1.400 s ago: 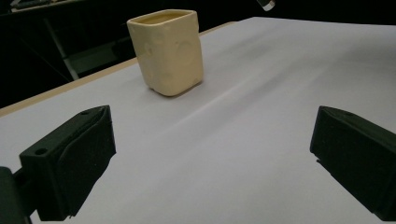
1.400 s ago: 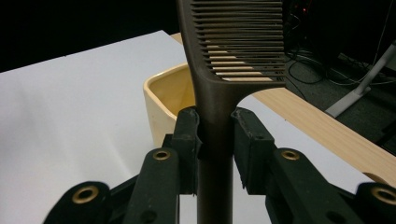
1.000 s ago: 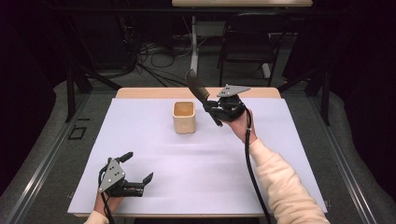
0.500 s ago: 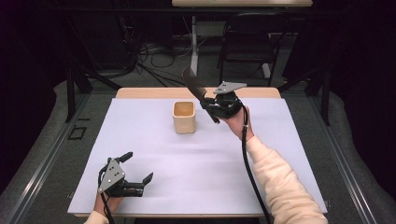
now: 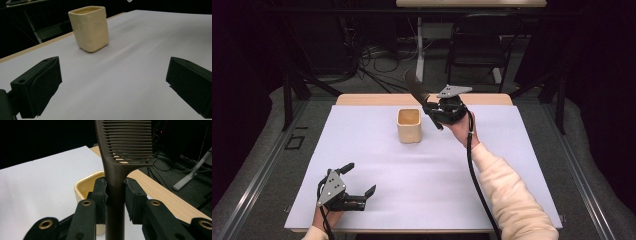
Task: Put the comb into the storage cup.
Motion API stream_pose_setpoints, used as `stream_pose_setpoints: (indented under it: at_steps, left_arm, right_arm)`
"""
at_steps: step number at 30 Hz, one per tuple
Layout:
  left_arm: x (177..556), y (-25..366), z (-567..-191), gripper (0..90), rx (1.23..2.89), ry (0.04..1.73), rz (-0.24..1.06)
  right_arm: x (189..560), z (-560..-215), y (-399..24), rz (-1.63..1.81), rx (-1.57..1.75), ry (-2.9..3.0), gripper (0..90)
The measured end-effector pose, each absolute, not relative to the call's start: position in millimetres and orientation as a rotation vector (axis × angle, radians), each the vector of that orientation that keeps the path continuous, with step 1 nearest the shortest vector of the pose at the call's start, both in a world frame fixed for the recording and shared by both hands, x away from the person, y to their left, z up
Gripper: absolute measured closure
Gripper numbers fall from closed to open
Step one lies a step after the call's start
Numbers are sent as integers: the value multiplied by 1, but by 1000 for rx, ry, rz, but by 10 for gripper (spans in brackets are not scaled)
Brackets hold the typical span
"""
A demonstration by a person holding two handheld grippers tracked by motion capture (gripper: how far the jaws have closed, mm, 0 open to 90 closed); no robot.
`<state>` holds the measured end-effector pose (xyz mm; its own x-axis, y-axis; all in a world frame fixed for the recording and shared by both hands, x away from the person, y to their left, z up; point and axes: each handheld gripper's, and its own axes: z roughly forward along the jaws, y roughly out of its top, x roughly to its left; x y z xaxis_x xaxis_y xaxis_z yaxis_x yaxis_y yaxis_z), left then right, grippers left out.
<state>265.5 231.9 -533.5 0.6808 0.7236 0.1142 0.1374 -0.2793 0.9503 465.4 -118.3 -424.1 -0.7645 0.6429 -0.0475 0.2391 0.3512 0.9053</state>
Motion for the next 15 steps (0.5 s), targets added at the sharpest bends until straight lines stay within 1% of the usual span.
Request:
stream_pose_setpoints:
  at_steps: [15]
  left_arm:
    - [265,232,-533,1,1793,681,666]
  right_arm:
    - [467,-421,-108,1402,744,2214,722]
